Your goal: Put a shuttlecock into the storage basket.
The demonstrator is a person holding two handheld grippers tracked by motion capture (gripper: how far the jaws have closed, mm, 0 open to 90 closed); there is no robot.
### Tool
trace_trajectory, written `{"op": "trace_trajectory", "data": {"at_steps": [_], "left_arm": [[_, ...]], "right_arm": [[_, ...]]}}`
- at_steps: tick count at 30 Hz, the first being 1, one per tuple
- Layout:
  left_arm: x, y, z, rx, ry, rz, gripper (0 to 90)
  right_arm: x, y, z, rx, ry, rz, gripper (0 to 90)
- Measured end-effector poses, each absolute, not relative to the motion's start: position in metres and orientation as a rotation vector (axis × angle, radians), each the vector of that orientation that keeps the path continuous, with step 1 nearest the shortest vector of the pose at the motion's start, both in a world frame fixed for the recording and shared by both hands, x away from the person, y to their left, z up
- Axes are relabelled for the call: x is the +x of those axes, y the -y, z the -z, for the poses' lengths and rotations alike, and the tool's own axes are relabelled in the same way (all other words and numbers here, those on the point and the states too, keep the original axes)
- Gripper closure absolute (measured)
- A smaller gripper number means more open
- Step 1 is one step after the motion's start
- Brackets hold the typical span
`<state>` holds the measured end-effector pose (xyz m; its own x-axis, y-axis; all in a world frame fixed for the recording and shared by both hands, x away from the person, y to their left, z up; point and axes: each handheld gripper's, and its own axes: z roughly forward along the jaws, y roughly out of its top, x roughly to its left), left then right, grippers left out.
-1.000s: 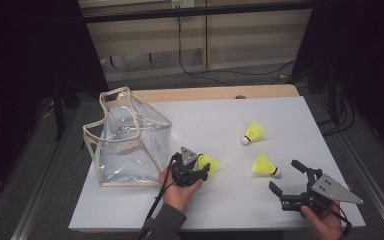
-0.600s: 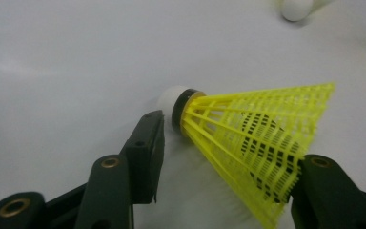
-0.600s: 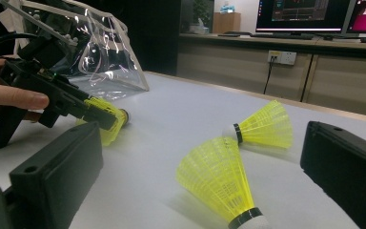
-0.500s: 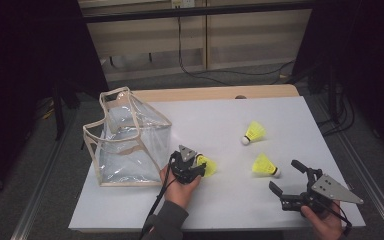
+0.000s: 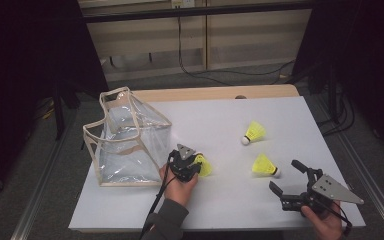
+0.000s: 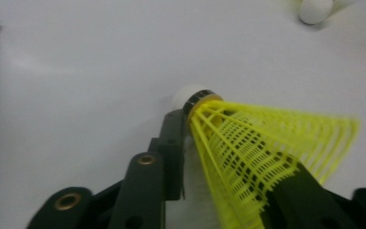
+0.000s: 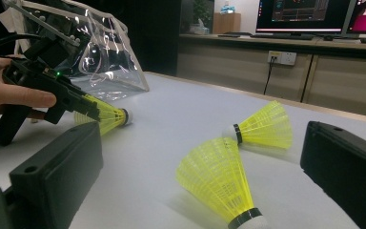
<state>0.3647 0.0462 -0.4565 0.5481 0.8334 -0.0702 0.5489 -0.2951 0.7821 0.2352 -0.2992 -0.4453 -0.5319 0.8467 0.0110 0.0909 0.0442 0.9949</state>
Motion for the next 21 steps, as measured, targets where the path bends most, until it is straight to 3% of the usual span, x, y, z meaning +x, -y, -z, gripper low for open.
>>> {"op": "trace_trajectory", "data": {"at_steps": [8, 21], "left_arm": [[0.366, -0.047, 0.455, 1.989, -1.117, -0.459, 79.9], [0.363, -0.046, 0.443, 1.972, -1.108, -0.387, 80.5]], "right_arm": [[0.235, 0.299, 0.445, 0.945, -1.7, -1.548, 0.3], [0.235, 0.3, 0.445, 0.947, -1.7, -1.548, 0.3]]}}
